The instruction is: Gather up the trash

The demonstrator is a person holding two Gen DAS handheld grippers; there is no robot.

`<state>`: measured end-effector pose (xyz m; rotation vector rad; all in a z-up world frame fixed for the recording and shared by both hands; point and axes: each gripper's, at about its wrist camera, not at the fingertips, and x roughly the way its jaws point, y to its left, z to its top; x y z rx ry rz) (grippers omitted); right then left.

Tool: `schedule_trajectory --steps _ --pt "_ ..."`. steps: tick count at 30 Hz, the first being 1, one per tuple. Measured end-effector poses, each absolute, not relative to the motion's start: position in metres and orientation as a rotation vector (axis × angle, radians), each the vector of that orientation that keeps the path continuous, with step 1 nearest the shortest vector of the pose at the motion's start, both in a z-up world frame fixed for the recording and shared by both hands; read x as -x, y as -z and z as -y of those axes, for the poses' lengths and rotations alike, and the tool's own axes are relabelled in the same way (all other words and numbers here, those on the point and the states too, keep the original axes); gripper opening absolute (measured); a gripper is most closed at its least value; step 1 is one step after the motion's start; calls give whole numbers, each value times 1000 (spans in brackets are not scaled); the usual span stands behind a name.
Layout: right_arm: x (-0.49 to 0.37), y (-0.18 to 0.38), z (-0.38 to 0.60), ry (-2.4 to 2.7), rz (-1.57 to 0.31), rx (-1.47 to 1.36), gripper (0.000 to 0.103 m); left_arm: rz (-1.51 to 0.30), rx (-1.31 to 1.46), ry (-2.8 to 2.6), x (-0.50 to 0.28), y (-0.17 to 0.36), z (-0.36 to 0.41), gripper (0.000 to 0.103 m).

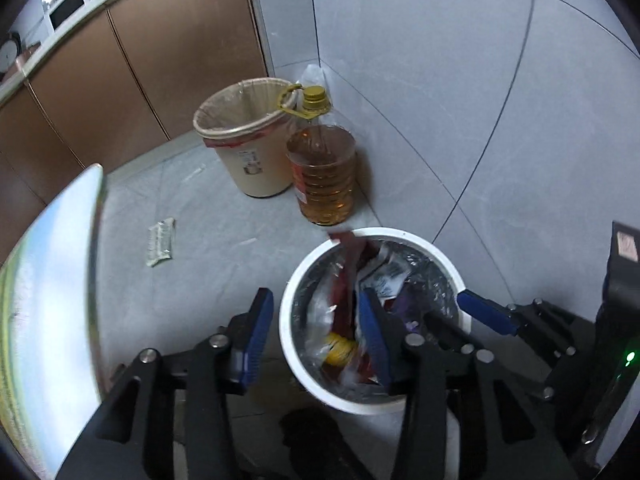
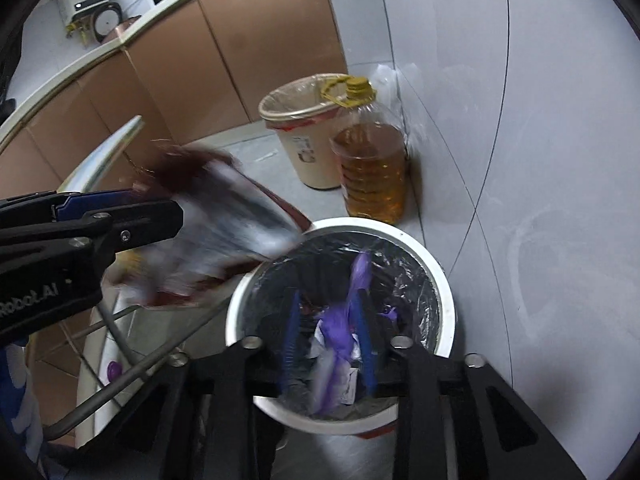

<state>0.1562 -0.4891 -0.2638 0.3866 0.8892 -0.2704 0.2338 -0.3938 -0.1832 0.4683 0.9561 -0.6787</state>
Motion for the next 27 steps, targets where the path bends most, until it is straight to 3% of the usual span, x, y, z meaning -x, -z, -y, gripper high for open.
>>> schedule_trajectory --steps 9,17,21,27 --pt "-143 258 485 309 -876 -384 42 -930 -397 667 -229 169 379 48" --pt "-112 179 448 325 -739 -295 58 -757 -292 594 -196 104 316 52" --pt "-88 131 422 331 -648 -243 82 -666 -251 518 -175 73 277 52" --pt "-53 76 381 344 -551 -166 94 -525 -195 424 -134 29 217 52"
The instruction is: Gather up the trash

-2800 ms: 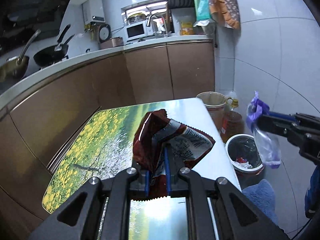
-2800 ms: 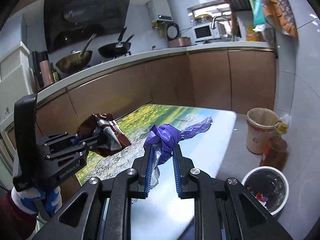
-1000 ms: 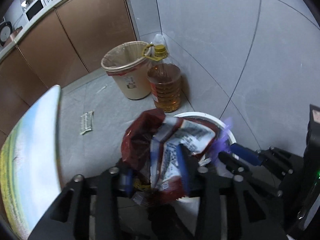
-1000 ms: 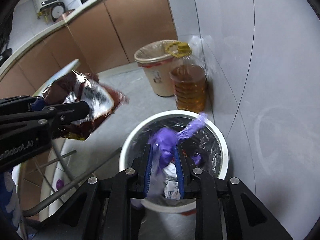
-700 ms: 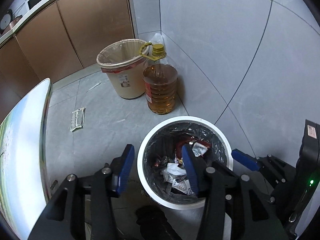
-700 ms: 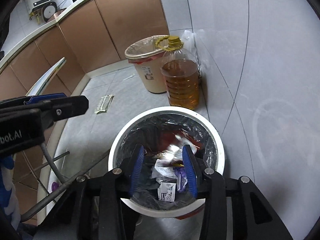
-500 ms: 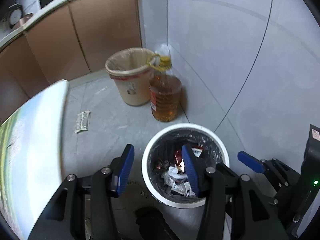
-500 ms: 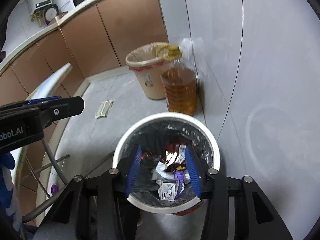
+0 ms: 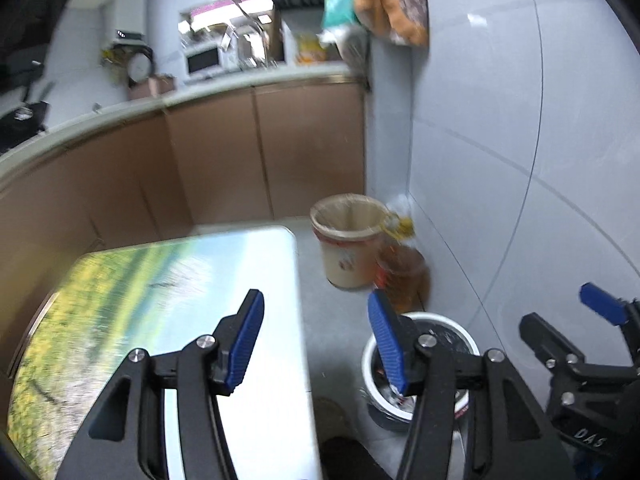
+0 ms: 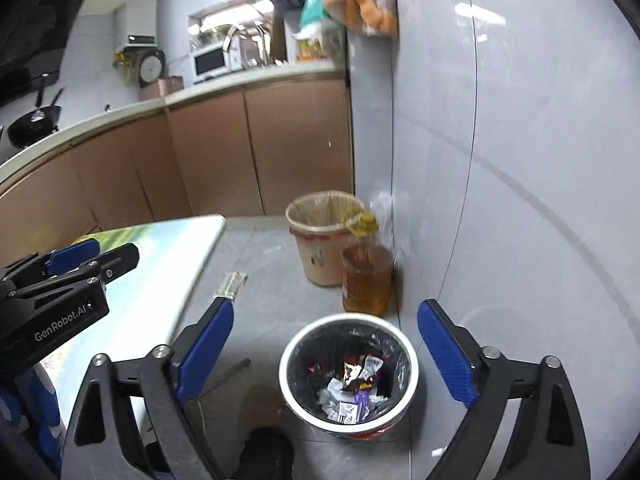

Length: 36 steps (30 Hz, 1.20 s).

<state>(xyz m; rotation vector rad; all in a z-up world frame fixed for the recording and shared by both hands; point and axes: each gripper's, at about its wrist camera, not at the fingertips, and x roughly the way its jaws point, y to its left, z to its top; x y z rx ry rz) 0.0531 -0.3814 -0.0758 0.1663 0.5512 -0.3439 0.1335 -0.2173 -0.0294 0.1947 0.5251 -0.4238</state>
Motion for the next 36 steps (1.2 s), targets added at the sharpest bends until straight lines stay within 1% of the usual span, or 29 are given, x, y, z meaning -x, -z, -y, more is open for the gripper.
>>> schedule_trajectory --steps 5,6,7,10,18,25,36 --pt "-22 42 347 332 -485 -91 98 -427 -156 373 -97 0 181 53" --pt "-16 37 341 328 -473 -80 98 -409 -148 363 -88 -5 174 57" --pt "-9 30 333 323 -457 -69 98 -394 -141 354 -81 -10 167 66" --pt "9 15 317 309 -424 -46 99 -337 -119 333 -59 -20 150 71" --pt "52 -20 279 292 -325 8 102 -245 -107 282 -12 -40 117 75" --pt "79 -35 255 270 -267 48 102 -178 -86 249 16 -56 99 76" --pt "105 -41 247 252 -232 51 102 -190 -74 209 33 -57 86 77"
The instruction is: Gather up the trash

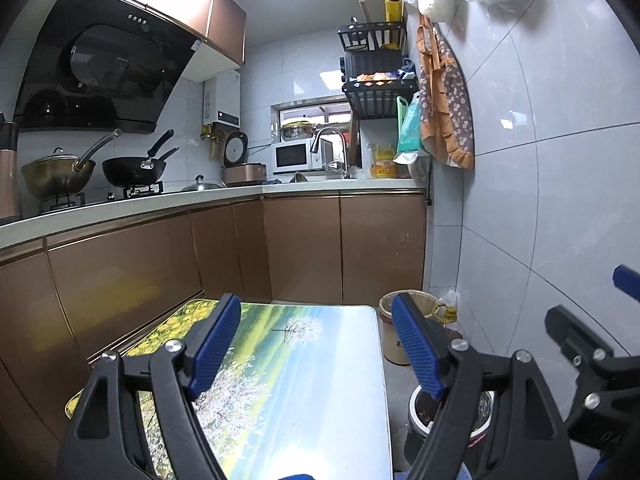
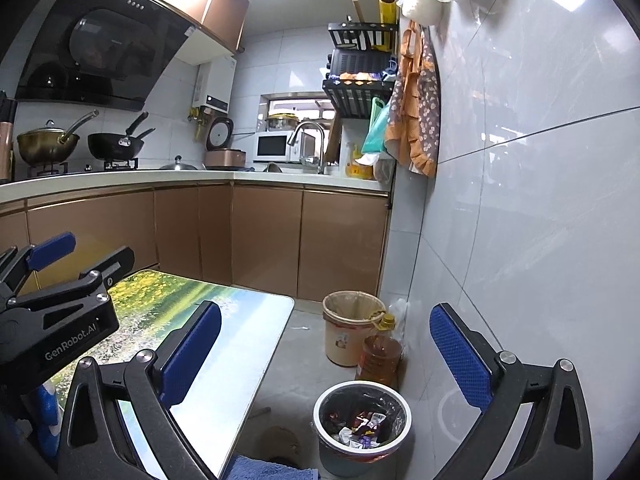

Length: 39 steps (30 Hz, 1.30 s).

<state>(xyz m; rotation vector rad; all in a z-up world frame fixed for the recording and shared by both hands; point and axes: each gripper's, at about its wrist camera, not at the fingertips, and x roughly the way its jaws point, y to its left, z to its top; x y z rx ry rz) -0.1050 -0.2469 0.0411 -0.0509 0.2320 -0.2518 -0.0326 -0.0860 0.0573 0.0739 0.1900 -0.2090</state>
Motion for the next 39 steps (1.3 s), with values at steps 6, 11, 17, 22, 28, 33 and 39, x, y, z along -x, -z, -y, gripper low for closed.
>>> schedule_trajectory --steps 6,11,17,22,28,33,39 --pt "122 -46 251 265 -204 44 103 -185 -85 202 45 -57 86 77" --pt "133 -51 260 284 -187 22 103 -177 -85 198 53 -61 85 77" --pt "142 -57 265 298 -166 11 103 -180 -70 208 55 -63 80 77" --pt "145 -58 265 299 -157 12 103 -192 -48 216 53 -63 74 77" --pt "146 -57 263 291 -155 25 103 -191 -35 214 55 -62 69 77" --pt "144 -58 266 286 -154 28 103 -191 -37 213 56 -61 70 77" --pt "143 -58 268 294 -155 20 103 -192 -47 212 58 -61 71 77"
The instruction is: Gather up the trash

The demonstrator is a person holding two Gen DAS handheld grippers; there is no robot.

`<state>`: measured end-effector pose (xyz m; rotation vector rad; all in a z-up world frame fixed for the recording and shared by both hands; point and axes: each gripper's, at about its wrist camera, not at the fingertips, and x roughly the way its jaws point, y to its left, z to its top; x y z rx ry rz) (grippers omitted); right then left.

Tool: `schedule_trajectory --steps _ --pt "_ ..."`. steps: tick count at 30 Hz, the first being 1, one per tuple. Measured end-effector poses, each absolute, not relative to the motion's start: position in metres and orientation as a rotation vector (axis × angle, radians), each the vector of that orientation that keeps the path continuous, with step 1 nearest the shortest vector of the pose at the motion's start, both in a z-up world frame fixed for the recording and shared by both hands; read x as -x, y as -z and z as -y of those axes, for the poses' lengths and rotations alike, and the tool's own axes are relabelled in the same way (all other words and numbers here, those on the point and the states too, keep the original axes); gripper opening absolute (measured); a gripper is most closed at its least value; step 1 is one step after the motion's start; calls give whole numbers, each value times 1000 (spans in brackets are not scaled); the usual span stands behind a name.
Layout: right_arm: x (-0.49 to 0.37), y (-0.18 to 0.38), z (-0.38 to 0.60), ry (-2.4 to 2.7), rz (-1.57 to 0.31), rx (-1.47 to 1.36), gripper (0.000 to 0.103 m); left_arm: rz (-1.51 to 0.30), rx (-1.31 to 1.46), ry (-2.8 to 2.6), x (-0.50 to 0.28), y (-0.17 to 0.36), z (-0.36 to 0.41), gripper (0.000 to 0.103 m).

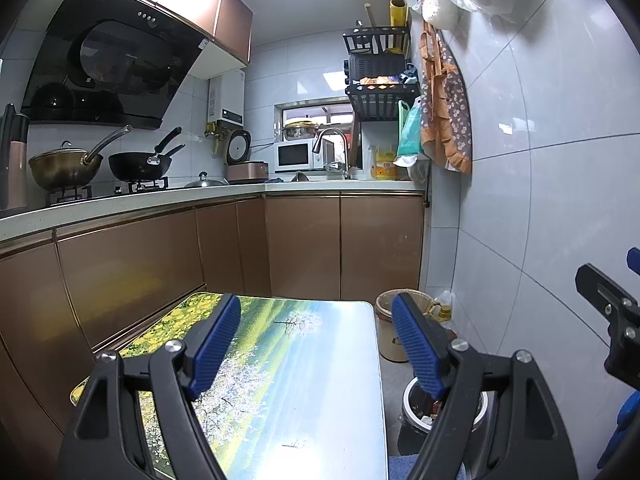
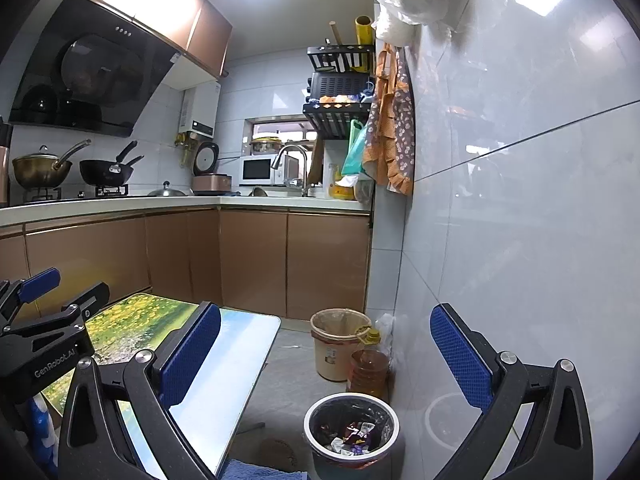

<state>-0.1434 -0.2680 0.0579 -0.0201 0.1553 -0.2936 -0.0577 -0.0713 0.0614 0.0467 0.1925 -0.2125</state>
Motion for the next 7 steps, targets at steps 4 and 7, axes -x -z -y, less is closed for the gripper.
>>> schedule_trajectory --steps 4,7 --pt "144 -57 269 296 -159 15 103 -194 -50 209 57 -62 71 77" --pt "144 -56 268 297 -162 13 103 -196 -49 209 57 -62 71 77"
